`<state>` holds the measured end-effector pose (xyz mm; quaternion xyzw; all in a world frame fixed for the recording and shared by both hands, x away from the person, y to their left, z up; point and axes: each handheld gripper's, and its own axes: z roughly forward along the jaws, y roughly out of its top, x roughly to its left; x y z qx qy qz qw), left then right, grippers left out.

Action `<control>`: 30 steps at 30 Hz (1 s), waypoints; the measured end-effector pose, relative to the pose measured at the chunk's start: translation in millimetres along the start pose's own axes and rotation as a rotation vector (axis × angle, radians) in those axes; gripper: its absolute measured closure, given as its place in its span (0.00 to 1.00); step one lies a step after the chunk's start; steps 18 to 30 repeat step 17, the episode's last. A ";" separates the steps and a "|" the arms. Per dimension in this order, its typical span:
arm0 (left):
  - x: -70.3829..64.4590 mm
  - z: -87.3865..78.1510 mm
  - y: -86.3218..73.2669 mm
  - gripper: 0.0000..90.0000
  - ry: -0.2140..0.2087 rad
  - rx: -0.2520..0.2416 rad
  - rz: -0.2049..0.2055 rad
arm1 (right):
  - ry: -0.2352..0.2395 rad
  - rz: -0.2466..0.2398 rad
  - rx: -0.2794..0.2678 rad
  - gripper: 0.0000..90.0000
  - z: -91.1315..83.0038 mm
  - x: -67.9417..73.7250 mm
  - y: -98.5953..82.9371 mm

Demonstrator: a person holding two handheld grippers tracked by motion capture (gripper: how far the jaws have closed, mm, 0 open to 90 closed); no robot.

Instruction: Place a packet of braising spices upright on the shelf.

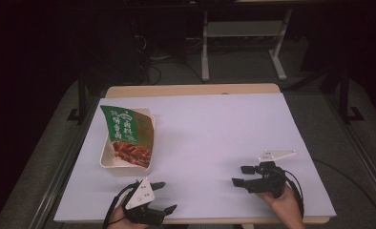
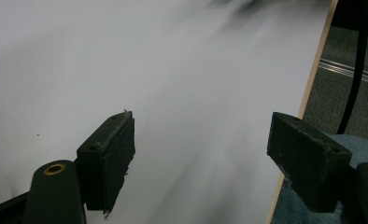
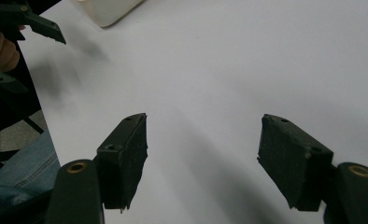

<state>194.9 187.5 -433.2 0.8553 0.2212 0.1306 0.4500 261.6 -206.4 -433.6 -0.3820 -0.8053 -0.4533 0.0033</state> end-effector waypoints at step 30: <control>-1.8 4.1 -0.9 0.26 -0.008 0.028 0.001 | -0.024 -0.024 -0.034 0.31 -7.7 12.9 -35.5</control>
